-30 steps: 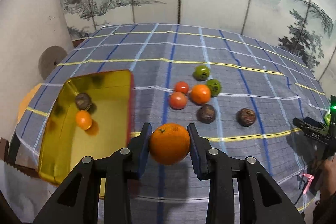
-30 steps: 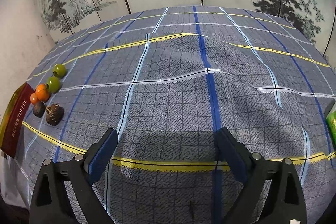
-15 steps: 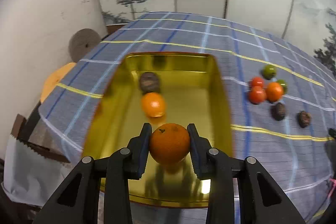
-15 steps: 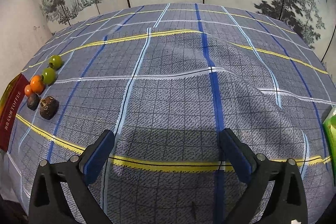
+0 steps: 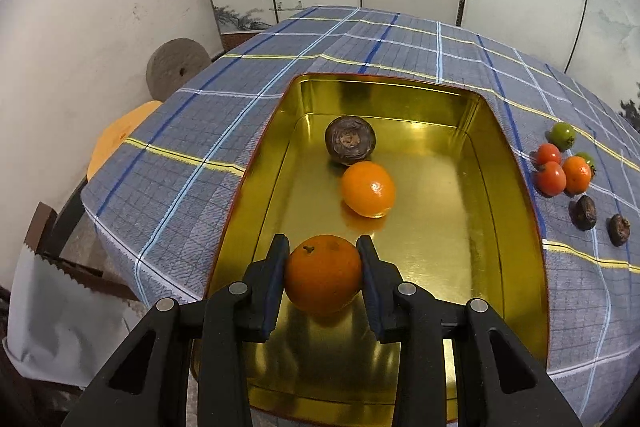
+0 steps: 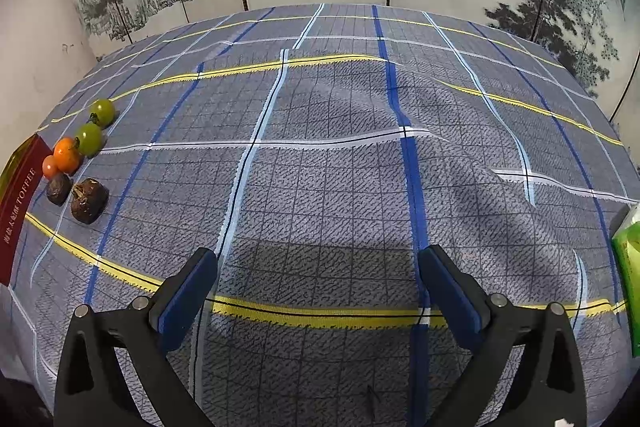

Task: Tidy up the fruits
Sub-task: 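Carry the tangerine with the left gripper into the tin and release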

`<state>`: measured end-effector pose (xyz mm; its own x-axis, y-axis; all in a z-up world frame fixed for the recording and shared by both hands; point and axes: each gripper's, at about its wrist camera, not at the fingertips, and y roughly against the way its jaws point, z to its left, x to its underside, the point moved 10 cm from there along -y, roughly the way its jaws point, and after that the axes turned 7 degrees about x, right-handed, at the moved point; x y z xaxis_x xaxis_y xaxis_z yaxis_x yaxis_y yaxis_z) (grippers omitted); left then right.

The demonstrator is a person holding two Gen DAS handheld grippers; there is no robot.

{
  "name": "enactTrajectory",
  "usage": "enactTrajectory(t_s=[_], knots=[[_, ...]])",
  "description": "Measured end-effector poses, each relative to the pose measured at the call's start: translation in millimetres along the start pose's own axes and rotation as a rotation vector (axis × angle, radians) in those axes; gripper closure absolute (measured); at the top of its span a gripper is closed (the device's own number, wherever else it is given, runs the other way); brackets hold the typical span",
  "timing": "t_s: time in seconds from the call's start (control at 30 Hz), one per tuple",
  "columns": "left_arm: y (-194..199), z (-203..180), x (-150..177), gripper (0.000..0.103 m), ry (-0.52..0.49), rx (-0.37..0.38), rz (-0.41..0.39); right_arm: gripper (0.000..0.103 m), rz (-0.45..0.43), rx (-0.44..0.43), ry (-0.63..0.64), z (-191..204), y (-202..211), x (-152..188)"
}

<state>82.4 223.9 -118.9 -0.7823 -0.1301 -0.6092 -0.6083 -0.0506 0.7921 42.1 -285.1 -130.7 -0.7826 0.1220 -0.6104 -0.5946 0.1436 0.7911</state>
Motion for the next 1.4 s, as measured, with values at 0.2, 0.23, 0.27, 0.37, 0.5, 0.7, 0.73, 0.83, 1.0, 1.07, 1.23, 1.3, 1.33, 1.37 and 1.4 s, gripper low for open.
enactTrajectory(t_s=[0.2, 0.23, 0.27, 0.37, 0.5, 0.7, 0.73, 0.83, 1.0, 1.07, 1.23, 1.3, 1.33, 1.37, 1.4], knots=[[-6.2, -1.4, -2.0, 0.067, -0.016, -0.008, 0.005, 0.002, 0.001, 0.002, 0.002, 0.5, -0.4, 0.3], [-6.9, -1.8, -2.3, 0.067, -0.019, -0.010, 0.005, 0.002, 0.001, 0.002, 0.002, 0.5, -0.4, 0.2], [-7.1, -2.4, -2.2, 0.067, -0.022, -0.011, 0.004, 0.002, 0.001, 0.002, 0.002, 0.5, -0.4, 0.2], [-9.6, -4.0, -3.4, 0.067, -0.032, -0.011, 0.003, 0.002, 0.002, 0.006, 0.005, 0.3, -0.5, 0.5], [-13.0, -5.4, -5.0, 0.067, -0.037, -0.007, 0.005, 0.002, 0.004, 0.013, 0.009, 0.6, -1.3, 0.7], [-16.8, -6.3, -6.9, 0.067, -0.050, -0.006, 0.004, 0.001, 0.006, 0.021, 0.016, 1.2, -2.4, 1.0], [-17.1, -6.2, -7.1, 0.067, -0.052, -0.004, 0.003, 0.001, 0.007, 0.023, 0.017, 1.1, -2.5, 1.1], [-19.4, -6.9, -8.2, 0.067, -0.069, -0.008, 0.003, 0.001, 0.008, 0.026, 0.020, 1.4, -2.5, 1.1], [-23.8, -5.3, -7.6, 0.067, -0.075, -0.005, 0.011, 0.001, 0.010, 0.032, 0.025, 1.8, -2.8, 1.4], [-24.4, -5.4, -7.4, 0.067, -0.078, -0.007, 0.012, 0.001, 0.010, 0.033, 0.026, 2.2, -3.2, 1.3], [-27.7, -4.4, -7.2, 0.067, -0.086, -0.009, 0.017, 0.001, 0.011, 0.036, 0.028, 2.0, -3.5, 1.6], [-28.3, -4.7, -7.9, 0.067, -0.088, -0.009, 0.017, 0.001, 0.011, 0.036, 0.028, 2.0, -3.5, 1.6], [-28.6, -4.8, -8.2, 0.067, -0.090, -0.009, 0.017, 0.001, 0.011, 0.037, 0.029, 2.1, -3.5, 1.9], [-28.8, -4.7, -8.4, 0.067, -0.092, -0.010, 0.017, 0.001, 0.011, 0.037, 0.029, 2.1, -3.5, 1.9], [-29.0, -4.8, -8.8, 0.067, -0.094, -0.010, 0.016, 0.001, 0.011, 0.039, 0.029, 1.9, -3.5, 2.0]])
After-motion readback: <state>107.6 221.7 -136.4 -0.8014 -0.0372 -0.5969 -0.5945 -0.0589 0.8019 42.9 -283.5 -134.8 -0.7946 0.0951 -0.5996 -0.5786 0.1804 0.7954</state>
